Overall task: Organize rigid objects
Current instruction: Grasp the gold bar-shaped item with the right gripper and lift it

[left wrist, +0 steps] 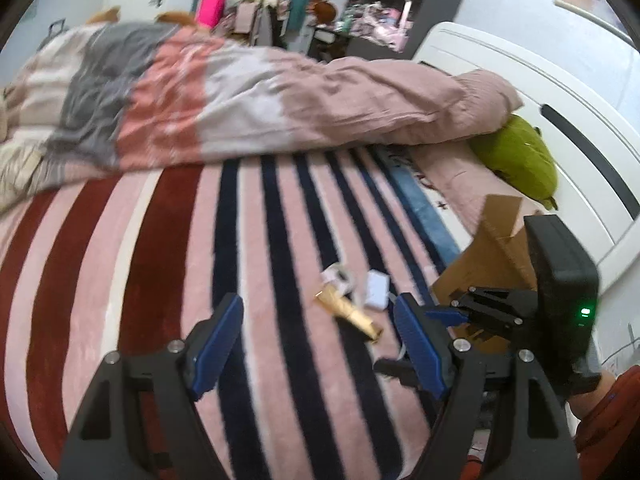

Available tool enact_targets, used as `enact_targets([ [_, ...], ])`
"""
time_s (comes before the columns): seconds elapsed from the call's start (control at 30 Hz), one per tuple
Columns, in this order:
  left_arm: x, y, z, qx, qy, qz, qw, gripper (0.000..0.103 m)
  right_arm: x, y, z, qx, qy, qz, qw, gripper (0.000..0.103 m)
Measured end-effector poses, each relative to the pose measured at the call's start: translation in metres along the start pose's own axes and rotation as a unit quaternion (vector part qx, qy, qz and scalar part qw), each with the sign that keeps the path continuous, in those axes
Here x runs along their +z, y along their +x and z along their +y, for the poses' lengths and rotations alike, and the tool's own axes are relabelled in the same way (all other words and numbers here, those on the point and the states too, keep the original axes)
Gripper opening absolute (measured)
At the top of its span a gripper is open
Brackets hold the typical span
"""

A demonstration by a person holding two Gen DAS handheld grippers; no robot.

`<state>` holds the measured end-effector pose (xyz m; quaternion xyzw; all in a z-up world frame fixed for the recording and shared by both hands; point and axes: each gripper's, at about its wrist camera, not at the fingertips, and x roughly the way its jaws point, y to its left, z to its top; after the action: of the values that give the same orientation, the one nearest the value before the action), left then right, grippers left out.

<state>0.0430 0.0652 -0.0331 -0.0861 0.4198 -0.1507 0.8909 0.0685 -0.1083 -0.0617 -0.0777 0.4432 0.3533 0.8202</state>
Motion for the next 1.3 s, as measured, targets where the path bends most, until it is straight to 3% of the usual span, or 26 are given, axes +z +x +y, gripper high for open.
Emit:
enact_targets([
  [0.13, -0.01, 0.013, 0.023, 0.012, -0.023, 0.014, 0.9996, 0.075, 0.0, 0.036, -0.004, -0.034, -0.001, 0.021, 0.999, 0.052],
  [0.33, -0.021, 0.023, 0.035, 0.021, -0.035, 0.031, 0.9987, 0.075, 0.0, 0.078, -0.026, -0.096, 0.003, 0.044, 0.994, 0.031],
  [0.47, -0.023, 0.026, 0.037, 0.021, -0.041, 0.037, 0.9983, 0.075, -0.002, 0.093, -0.034, -0.09, 0.011, 0.061, 0.994, 0.015],
  [0.67, -0.02, 0.023, 0.032, 0.01, -0.038, 0.036, 0.9986, 0.075, 0.0, 0.087, -0.029, -0.075, 0.004, 0.047, 0.996, 0.013],
  [0.87, -0.008, 0.012, 0.011, -0.028, -0.028, 0.016, 0.9991, 0.075, 0.009, 0.045, 0.002, -0.027, -0.034, 0.0, 0.999, 0.013],
  [1.0, 0.008, -0.004, -0.018, -0.066, -0.006, -0.017, 0.9977, 0.073, 0.015, 0.003, 0.018, 0.011, -0.051, -0.042, 0.998, 0.013],
  [1.17, 0.032, -0.013, -0.062, -0.104, 0.034, -0.035, 0.9934, 0.047, 0.014, -0.05, 0.019, 0.029, -0.062, -0.092, 0.993, 0.013],
  [1.3, 0.05, -0.011, -0.106, -0.117, 0.08, -0.038, 0.9892, 0.035, 0.006, -0.092, 0.001, 0.012, -0.054, -0.132, 0.99, 0.013],
])
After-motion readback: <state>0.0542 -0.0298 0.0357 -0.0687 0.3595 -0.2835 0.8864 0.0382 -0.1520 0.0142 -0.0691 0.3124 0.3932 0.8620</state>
